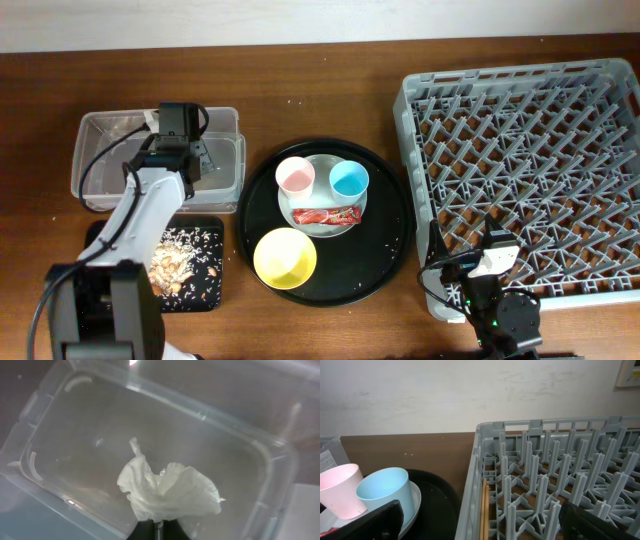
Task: Sort waste into correct bins and load items into the dishwasher rack
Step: 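Carry the tissue left and release it into the clear plastic bin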
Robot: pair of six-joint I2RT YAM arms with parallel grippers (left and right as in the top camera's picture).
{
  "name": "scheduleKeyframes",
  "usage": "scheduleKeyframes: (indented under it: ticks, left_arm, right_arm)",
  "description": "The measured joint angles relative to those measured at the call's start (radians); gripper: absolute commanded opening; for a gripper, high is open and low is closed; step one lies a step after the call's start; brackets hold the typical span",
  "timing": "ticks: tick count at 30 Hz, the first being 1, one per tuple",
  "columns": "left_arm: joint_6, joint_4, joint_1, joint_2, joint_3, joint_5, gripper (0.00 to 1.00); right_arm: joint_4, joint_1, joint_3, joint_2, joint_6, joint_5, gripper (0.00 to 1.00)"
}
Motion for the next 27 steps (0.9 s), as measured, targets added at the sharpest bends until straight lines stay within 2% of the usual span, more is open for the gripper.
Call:
scheduleKeyframes:
  ticks: [1, 2, 5, 7, 8, 9, 10, 11, 12, 13, 14, 15, 19, 23, 27]
  left_arm:
    - [0.003, 0.0, 0.006, 0.013, 0.0, 0.0, 0.61]
    - [0.002, 0.002, 0.013, 0.013, 0.0, -0.001, 0.74]
    - [0.003, 0.005, 0.02, 0.013, 0.0, 0.0, 0.81]
    - [0.003, 0.005, 0.02, 0.006, 0.0, 0.023, 0.94]
    - [0.006, 0.003, 0.02, -0.007, 0.0, 0.043, 0.93]
    - [0.004, -0.007, 0.02, -0.023, 0.003, 0.055, 0.99]
    - [0.007, -0.035, 0.02, -0.053, 0.006, 0.072, 0.99]
    - [0.005, -0.059, 0.02, -0.089, 0.01, 0.085, 0.89]
    - [0.008, -0.09, 0.02, -0.137, 0.016, 0.098, 0.66]
    - [0.008, -0.102, 0.02, -0.164, 0.018, 0.107, 0.48]
    - [0.02, -0.116, 0.021, -0.206, 0.021, 0.11, 0.44]
    - [0.039, -0.117, 0.023, -0.217, 0.024, 0.113, 0.64]
    - [0.084, -0.121, 0.024, -0.217, 0.025, 0.137, 0.66]
    - [0.132, -0.163, 0.012, -0.239, 0.025, 0.371, 0.67]
    - [0.146, -0.28, -0.119, -0.317, 0.027, 0.521, 0.67]
  right_arm:
    - [0.0, 0.0, 0.0, 0.0, 0.0, 0.0, 0.98]
    - [0.0, 0.0, 0.0, 0.0, 0.0, 0.0, 0.98]
    - [0.0, 0.0, 0.0, 0.0, 0.0, 0.0, 0.98]
    - [0.0, 0.0, 0.0, 0.0, 0.0, 0.0, 0.98]
    - [0.0, 0.0, 0.0, 0.0, -0.001, 0.0, 0.98]
    - [0.0, 0.0, 0.0, 0.0, 0.0, 0.0, 0.98]
    - [0.0, 0.0, 0.0, 0.0, -0.001, 0.0, 0.98]
    - [0.0, 0.0, 0.0, 0.0, -0.001, 0.0, 0.98]
    - [0.0, 0.0, 0.0, 0.0, 0.0, 0.0, 0.98]
    - [0.0, 0.0, 0.0, 0.0, 0.0, 0.0, 0.98]
    - [0.0, 0.0, 0.0, 0.0, -0.001, 0.0, 0.98]
    - [0.0, 0.0, 0.0, 0.0, 0.0, 0.0, 0.98]
    - [0.0, 0.0, 0.0, 0.0, 0.0, 0.0, 0.98]
    - [0.0, 0.0, 0.0, 0.0, 0.0, 0.0, 0.98]
    - [0.0, 0.0, 0.0, 0.0, 0.0, 0.0, 0.98]
